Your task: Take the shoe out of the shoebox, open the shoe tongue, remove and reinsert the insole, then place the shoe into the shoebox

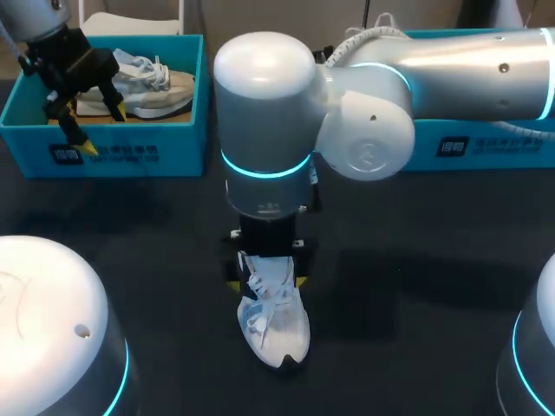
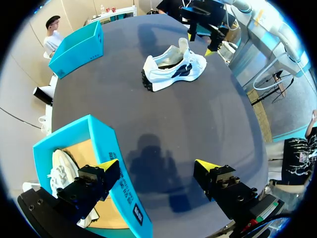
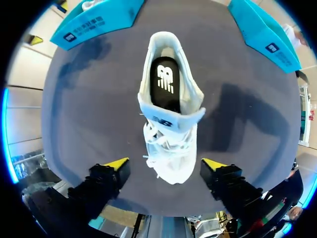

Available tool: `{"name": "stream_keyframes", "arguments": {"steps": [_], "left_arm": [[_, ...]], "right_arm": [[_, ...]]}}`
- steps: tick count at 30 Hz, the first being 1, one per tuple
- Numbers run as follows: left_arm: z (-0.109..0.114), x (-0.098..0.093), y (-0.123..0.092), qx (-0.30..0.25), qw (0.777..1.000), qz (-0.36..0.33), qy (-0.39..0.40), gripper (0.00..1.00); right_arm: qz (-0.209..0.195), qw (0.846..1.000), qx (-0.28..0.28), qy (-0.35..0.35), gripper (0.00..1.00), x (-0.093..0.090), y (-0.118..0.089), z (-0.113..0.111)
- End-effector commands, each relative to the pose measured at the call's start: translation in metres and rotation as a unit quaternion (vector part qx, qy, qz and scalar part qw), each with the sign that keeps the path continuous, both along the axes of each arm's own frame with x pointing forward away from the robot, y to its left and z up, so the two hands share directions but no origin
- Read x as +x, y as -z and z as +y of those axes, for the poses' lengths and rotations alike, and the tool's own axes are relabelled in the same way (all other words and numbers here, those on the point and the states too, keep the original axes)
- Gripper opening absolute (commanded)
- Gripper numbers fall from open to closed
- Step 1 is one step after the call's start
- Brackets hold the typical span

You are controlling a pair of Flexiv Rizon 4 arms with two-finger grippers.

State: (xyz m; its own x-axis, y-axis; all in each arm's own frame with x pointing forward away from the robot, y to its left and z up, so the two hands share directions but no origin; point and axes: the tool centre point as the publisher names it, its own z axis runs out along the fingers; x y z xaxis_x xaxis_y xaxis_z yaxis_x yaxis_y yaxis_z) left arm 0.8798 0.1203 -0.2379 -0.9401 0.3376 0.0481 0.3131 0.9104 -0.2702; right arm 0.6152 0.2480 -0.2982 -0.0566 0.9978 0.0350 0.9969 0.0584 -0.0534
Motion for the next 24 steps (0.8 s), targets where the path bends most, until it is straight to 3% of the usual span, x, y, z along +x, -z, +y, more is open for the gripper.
{"name": "stream_keyframes", "arguments": {"steps": [1,10,17,24], "left_arm": [[0.000,-0.001,0.000,0.001,1.000,-0.001,0.000,1.00],[0.000,-0.001,0.000,0.001,1.000,-0.001,0.000,1.00],[0.000,-0.001,0.000,0.001,1.000,-0.001,0.000,1.00],[0.000,-0.001,0.000,0.001,1.000,-0.001,0.000,1.00]], "right_arm": [[-0.002,1.000,0.004,-0.003,0.40,-0.001,-0.003,-0.004],[0.002,1.000,0.006,-0.028,0.37,0.009,0.002,0.000],[0.001,0.999,0.009,-0.050,0.34,0.032,0.010,0.007],[0.006,0.998,0.019,-0.056,0.28,0.056,0.033,-0.001]]}}
